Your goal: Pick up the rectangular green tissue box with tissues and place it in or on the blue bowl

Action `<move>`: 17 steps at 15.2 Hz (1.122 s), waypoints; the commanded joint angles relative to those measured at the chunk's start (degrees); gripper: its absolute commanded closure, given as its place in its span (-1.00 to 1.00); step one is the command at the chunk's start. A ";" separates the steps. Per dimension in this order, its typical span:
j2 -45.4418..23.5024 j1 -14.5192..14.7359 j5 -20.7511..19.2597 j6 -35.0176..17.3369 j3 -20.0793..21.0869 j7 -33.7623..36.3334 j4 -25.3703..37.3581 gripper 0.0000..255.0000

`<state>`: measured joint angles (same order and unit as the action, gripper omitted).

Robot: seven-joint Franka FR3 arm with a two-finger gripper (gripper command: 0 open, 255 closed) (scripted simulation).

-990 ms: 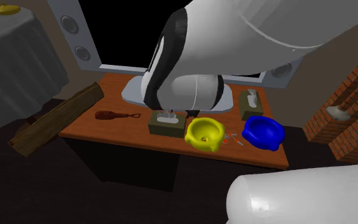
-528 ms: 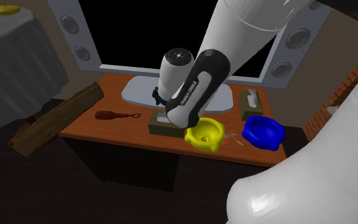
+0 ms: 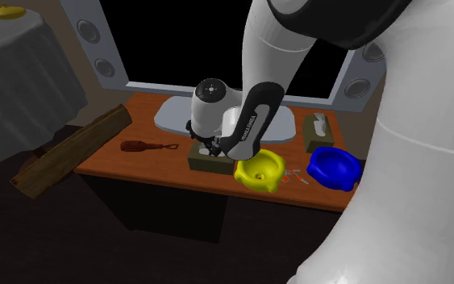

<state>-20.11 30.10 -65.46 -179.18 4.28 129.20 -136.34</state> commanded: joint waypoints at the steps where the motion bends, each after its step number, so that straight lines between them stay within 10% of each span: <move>1: -1.98 1.98 -2.76 -0.77 -2.29 2.83 1.71 -1.00; 10: -3.57 3.49 -4.65 -1.41 -3.99 4.91 3.09 -1.00; 11: -3.57 3.49 -4.65 -1.41 -3.99 4.91 3.09 1.00; 17: -3.45 3.80 -5.01 -1.50 -4.25 5.37 2.94 1.00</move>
<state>-23.38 33.96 -70.48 -180.81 0.08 134.60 -133.27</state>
